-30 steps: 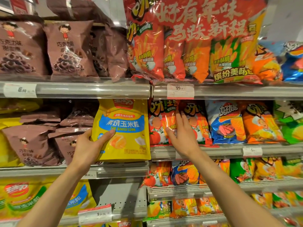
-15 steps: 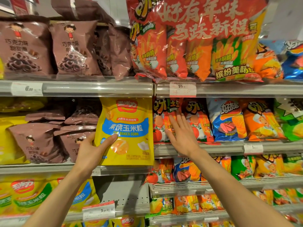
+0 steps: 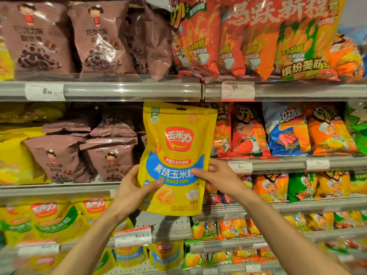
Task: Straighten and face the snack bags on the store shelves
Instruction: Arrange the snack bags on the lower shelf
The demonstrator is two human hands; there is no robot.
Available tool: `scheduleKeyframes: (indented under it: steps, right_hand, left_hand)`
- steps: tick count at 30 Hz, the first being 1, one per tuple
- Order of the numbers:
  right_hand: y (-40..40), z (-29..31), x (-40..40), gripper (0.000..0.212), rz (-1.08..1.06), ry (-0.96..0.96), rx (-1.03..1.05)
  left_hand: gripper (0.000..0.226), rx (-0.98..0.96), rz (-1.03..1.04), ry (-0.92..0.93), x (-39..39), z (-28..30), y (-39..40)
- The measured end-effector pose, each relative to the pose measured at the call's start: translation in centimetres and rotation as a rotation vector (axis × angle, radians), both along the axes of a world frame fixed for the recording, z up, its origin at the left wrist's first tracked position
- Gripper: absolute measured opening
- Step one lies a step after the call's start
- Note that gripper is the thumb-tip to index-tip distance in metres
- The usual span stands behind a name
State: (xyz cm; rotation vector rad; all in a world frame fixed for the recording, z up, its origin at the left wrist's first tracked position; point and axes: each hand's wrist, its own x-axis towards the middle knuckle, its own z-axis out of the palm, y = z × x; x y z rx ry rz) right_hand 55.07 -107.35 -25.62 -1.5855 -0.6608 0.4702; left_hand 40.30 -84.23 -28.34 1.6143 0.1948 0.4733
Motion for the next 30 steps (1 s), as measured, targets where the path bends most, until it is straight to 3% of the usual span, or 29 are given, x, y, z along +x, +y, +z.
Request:
scheduleKeyframes:
  steps: [6, 9, 14, 18, 21, 23, 27, 30]
  right_hand:
    - [-0.1, -3.4, -3.0, 0.034, -0.089, -0.02, 0.038]
    - [0.3, -5.3, -4.9, 0.041, -0.137, -0.059, 0.035]
    - [2.0, -9.0, -7.3, 0.03, -0.196, -0.213, -0.158]
    - [3.7, -11.9, -7.7, 0.02, -0.274, -0.321, -0.28]
    - [4.8, -14.0, -7.5, 0.045, -0.379, -0.418, -0.394]
    - [5.4, -14.9, -7.1, 0.043, -0.391, -0.491, -0.486]
    - [7.3, -16.3, -6.8, 0.054, -0.304, -0.143, -0.497]
    - [8.6, -17.9, -6.6, 0.102, -0.237, 0.128, -0.371]
  left_hand:
    - [0.052, 0.044, -0.043, 0.052, -1.5, -2.0, -0.1]
    - [0.05, 0.173, 0.003, 0.099, -2.5, -3.1, 0.3]
    - [0.037, 0.397, 0.119, 0.177, -3.7, -6.9, 1.7]
    - [0.061, 0.345, 0.141, 0.254, -4.4, -9.1, 2.0]
    - [0.075, 0.256, 0.133, 0.293, -4.2, -10.9, 2.7]
    - [0.079, 0.171, 0.135, 0.305, -3.9, -11.9, 2.9]
    - [0.065, 0.111, 0.217, 0.335, -3.2, -13.6, 3.2]
    - [0.053, 0.125, 0.276, 0.331, -1.9, -15.2, 3.7]
